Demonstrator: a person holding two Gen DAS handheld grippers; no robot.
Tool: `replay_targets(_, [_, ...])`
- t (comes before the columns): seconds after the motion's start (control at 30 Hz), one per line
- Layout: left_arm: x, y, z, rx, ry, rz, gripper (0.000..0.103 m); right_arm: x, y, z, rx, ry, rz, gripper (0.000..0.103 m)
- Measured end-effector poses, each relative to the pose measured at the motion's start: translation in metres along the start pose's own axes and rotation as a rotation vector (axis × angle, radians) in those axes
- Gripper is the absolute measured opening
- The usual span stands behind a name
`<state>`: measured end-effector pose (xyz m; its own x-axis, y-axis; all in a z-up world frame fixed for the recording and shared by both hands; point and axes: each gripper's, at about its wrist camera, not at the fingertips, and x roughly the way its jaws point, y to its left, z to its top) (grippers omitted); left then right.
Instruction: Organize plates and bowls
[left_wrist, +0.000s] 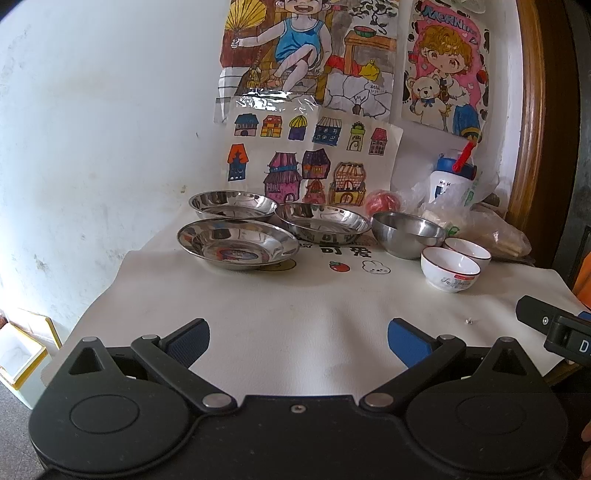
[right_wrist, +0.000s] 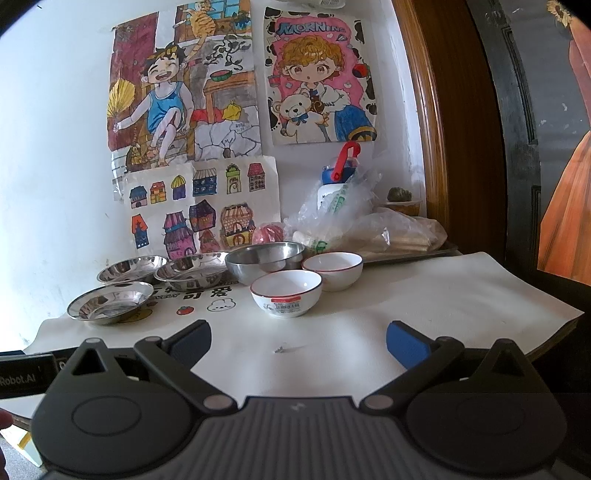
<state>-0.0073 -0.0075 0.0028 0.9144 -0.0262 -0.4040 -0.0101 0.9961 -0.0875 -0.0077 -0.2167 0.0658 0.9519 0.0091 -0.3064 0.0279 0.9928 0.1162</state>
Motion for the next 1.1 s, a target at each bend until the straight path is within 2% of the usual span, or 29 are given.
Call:
replay_targets(0.3, [0.011,0.001,0.013,0.021,0.0,0.002,0.102,0.018,0.002,0.009,-0.037,0.015,0.012,0.103])
replay_targets(0.7, [0.043,0.03,0.054,0.041,0.037,0.003,0.102,0.062,0.037,0.033,-0.233,0.04,0.171,0.103])
replay_targets(0.87, [0.058,0.047,0.074,0.062,0.054,0.014,0.102,0.084,0.05,0.042,-0.269,0.054,0.229,0.103])
replay_targets(1.1, [0.087,0.076,0.104,0.019,0.113,-0.017,0.102,0.118,0.069,0.058,-0.306,0.1,0.34,0.103])
